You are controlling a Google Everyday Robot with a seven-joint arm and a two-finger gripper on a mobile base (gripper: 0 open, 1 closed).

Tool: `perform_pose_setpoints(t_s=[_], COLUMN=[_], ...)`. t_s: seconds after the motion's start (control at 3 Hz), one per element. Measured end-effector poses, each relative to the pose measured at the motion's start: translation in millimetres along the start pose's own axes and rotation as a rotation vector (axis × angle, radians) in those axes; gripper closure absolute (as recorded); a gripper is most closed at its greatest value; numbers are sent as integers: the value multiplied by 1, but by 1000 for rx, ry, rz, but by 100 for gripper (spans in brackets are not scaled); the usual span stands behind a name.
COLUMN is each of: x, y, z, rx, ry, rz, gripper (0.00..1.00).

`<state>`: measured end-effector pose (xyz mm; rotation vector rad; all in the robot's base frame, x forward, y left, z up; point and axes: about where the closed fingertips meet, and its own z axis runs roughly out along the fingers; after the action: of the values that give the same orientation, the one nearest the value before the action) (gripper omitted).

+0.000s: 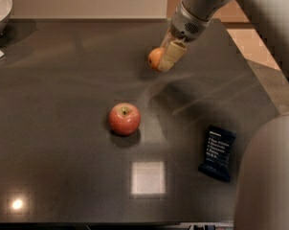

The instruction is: Pick orange

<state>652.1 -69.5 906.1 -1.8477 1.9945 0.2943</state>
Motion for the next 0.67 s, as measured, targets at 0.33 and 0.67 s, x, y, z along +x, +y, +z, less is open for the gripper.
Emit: perform_pose_setpoints(t_s=[0.33,0.67], x=[-10,-26], y=[2,4], z=[-29,-70], rx=[12,47], ry=[-9,-40], rz=[-27,-80], gripper=[100,100])
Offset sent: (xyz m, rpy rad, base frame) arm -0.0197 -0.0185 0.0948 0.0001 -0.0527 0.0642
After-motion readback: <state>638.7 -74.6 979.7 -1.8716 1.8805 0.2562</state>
